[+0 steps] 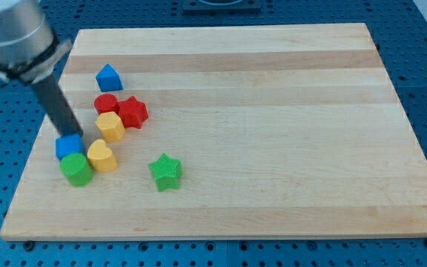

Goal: Push the yellow heart with a red circle parallel to the left of the green star

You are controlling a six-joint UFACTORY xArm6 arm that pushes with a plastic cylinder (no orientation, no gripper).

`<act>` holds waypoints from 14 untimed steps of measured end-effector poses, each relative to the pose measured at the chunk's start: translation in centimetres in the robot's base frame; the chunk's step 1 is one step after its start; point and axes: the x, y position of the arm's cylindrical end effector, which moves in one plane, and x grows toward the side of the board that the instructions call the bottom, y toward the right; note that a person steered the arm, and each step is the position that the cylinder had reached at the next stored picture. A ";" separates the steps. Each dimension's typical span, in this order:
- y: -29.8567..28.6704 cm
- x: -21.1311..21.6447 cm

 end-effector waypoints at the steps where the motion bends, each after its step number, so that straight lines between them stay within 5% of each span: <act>1: 0.0 3.9; 2: -0.2 2.7; 5: -6.2 -14.3; 6: -2.9 -18.2; 7: 5.0 -18.0; 9: 5.1 -17.7; 13: 3.9 1.6; 14: 3.9 3.0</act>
